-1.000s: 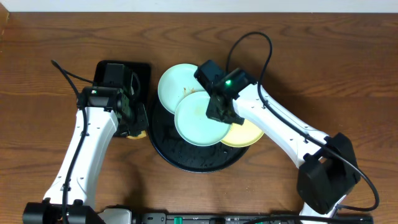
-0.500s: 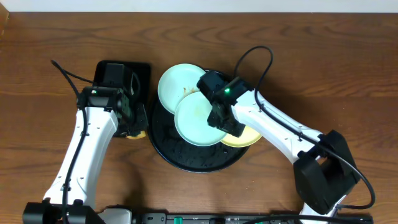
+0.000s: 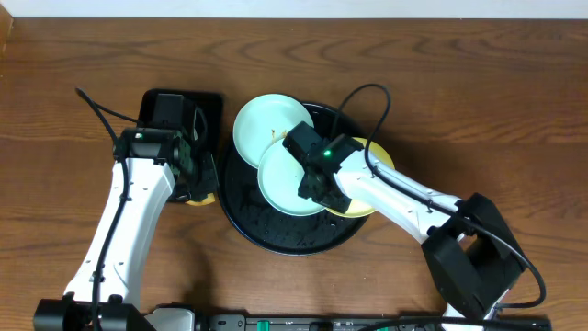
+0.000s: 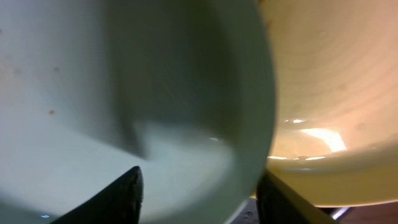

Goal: Clean dirty plates on tray and stack at the side

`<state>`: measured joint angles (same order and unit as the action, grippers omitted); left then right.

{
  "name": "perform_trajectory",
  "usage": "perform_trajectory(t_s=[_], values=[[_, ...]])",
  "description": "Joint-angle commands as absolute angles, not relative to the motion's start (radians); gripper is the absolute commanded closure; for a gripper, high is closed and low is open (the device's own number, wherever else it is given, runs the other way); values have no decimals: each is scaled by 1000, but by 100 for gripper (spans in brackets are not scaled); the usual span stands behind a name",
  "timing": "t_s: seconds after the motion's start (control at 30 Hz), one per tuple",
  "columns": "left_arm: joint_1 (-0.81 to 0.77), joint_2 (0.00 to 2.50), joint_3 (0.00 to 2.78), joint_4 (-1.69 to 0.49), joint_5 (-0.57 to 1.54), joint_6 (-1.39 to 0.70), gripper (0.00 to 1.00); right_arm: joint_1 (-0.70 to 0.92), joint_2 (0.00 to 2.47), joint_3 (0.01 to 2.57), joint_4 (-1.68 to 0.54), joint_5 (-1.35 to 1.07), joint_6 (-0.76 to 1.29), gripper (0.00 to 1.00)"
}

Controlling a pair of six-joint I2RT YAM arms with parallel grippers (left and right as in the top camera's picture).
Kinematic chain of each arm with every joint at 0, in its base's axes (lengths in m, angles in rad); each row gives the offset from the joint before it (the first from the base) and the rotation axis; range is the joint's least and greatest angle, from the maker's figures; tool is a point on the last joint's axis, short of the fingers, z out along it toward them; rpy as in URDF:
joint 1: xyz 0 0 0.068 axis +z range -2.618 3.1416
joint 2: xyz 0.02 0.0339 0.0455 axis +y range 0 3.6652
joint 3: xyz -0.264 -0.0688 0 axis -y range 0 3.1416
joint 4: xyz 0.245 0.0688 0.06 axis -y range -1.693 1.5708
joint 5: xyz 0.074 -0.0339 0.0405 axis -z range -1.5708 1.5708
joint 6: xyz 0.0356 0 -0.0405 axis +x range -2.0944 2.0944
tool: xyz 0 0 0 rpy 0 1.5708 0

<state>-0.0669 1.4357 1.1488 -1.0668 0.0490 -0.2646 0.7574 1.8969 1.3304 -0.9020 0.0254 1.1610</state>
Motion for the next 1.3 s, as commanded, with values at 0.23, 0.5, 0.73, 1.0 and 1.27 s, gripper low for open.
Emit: perform_trajectory(t_s=[0.23, 0.5, 0.73, 1.0, 1.27], values=[[-62, 1438, 1162, -1085, 37, -258, 70, 767, 1893, 1242, -810, 33, 1220, 40], [-62, 1438, 1162, -1087, 37, -258, 70, 767, 1893, 1221, -785, 37, 1219, 82], [-62, 1438, 1162, -1092, 37, -258, 70, 767, 1893, 1220, -762, 75, 1155, 99], [-62, 1438, 1162, -1092, 37, -258, 70, 767, 1891, 1222, -751, 164, 1057, 98], [-62, 1438, 1162, -1092, 37, -259, 69, 767, 1887, 1257, -748, 192, 971, 98]])
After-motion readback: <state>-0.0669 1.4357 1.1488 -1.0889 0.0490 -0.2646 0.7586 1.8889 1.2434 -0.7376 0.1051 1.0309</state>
